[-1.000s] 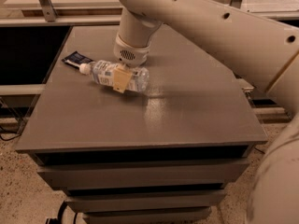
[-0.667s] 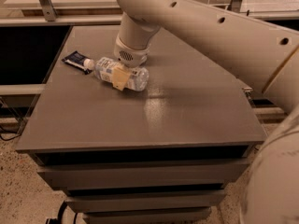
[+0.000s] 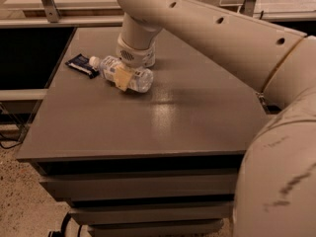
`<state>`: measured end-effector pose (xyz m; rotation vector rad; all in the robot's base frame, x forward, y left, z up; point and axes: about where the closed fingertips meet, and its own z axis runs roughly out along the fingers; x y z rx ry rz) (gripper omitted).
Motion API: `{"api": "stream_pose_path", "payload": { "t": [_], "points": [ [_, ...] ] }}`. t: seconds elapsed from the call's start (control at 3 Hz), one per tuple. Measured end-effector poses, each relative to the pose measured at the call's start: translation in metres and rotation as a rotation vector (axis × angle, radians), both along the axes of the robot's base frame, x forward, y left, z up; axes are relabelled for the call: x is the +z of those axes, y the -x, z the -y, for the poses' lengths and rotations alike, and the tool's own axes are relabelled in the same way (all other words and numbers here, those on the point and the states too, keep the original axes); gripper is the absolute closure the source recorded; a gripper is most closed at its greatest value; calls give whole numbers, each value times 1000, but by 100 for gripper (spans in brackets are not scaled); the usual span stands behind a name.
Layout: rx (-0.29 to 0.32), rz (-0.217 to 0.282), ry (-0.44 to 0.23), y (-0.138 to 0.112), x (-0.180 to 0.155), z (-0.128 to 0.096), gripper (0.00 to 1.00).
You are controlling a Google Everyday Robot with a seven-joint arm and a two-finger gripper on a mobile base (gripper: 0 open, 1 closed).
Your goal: Move blue plastic bottle near rxbar blueberry
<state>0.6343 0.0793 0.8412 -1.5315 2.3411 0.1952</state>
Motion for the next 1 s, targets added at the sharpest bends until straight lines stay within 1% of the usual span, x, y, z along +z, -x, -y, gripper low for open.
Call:
{"api": "stream_pose_path", "payload": {
  "t": [0.67,1.0],
  "points": [
    [3,-25,-13,0,5,-18,13],
    [8,-38,-20,2,3,-23,0]
  ]
}}
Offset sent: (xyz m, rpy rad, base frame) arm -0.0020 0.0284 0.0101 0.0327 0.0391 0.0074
